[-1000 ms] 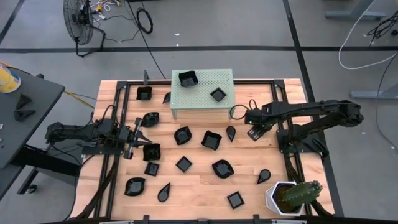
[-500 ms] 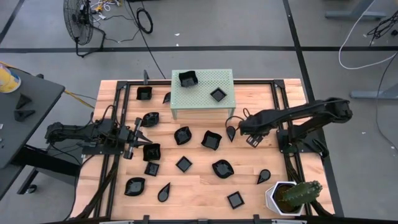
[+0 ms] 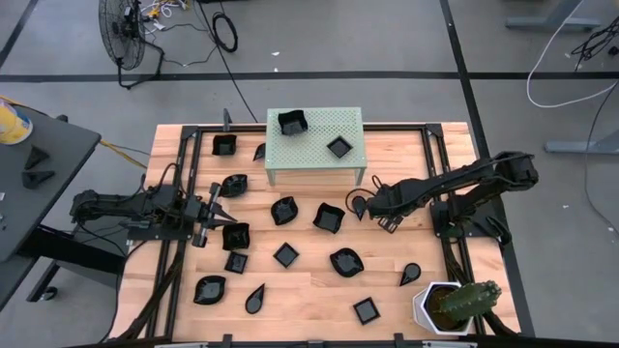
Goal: Pick & Place Mini shaped plates
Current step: Put the leaf shaped plate on the shelf
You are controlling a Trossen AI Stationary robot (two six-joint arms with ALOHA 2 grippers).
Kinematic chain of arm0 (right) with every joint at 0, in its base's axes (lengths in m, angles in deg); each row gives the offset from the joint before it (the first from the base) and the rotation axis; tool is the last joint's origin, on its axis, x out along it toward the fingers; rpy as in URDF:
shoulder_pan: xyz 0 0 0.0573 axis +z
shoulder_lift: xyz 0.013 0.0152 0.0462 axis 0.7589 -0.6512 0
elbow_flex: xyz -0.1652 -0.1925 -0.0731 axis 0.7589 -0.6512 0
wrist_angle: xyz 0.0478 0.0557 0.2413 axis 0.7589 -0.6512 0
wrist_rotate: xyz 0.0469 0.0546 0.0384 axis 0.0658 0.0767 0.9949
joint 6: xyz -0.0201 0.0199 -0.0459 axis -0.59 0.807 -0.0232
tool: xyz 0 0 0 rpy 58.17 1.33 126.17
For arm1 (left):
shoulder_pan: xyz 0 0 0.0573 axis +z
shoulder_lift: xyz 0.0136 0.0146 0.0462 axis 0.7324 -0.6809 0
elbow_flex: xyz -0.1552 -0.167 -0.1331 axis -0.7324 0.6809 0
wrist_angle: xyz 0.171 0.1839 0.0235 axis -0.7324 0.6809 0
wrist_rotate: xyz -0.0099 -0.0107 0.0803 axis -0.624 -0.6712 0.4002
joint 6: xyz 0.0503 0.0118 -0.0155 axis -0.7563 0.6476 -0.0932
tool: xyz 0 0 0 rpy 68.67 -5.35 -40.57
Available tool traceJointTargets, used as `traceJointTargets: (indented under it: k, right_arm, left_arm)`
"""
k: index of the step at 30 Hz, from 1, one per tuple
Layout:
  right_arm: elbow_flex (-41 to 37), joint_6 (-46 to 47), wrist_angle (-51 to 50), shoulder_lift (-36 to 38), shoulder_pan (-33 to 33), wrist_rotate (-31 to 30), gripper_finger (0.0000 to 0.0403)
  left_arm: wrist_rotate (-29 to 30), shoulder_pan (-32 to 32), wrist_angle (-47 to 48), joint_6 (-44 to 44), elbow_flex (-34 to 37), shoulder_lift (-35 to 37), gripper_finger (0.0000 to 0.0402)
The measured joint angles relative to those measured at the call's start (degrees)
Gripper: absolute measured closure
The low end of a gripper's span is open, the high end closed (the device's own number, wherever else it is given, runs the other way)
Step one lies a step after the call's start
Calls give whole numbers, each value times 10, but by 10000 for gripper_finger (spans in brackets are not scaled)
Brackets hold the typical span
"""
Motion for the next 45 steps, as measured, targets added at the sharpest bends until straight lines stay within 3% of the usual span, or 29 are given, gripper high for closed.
traceJointTargets:
  k: [18, 33, 45]
  right_arm:
    - [-31, 5, 14, 0, 0, -27, 198]
    - [-31, 8, 22, 0, 0, -13, 260]
    - [-31, 33, 8, 0, 1, -14, 211]
  left_arm:
    - [0, 0, 0, 0, 0, 0, 378]
    - [0, 0, 0, 0, 0, 0, 378]
    - [0, 0, 0, 0, 0, 0, 378]
